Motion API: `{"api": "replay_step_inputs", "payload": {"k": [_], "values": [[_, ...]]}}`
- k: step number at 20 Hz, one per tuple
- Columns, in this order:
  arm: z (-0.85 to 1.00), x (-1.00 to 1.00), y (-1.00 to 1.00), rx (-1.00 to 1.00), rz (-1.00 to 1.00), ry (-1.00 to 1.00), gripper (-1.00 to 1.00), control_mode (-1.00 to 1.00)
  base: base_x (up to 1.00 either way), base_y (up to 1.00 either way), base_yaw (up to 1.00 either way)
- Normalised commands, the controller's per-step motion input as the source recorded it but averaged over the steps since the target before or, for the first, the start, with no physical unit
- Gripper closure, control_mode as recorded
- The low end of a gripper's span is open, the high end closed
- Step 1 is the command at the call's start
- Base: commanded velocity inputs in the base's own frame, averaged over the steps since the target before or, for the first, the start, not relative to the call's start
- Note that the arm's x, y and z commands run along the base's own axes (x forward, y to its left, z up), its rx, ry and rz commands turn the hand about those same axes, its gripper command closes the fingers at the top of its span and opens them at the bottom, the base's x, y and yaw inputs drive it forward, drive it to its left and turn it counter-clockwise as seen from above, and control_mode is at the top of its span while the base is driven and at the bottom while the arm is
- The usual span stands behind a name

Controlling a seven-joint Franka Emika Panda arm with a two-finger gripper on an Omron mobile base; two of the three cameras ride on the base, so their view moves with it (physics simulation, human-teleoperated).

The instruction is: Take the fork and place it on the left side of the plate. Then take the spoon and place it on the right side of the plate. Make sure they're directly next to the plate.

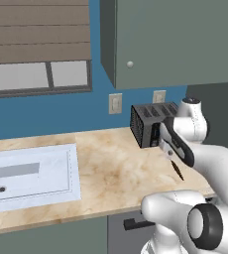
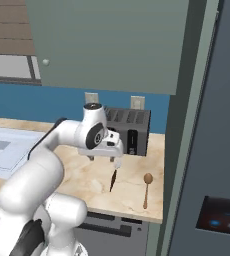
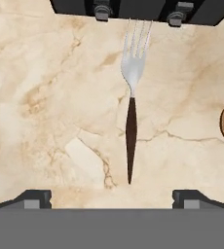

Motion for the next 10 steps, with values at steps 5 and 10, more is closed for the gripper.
{"api": "replay_step_inputs", "payload": {"k": [5, 10], "values": [[-0.6, 0.22, -0.08, 0.0, -0.01, 0.01, -1.0, -1.0, 0.0, 0.0, 0.0], [-0.59, 0.09, -0.06, 0.0, -0.01, 0.01, -1.0, -1.0, 0.0, 0.0, 0.0]]}}
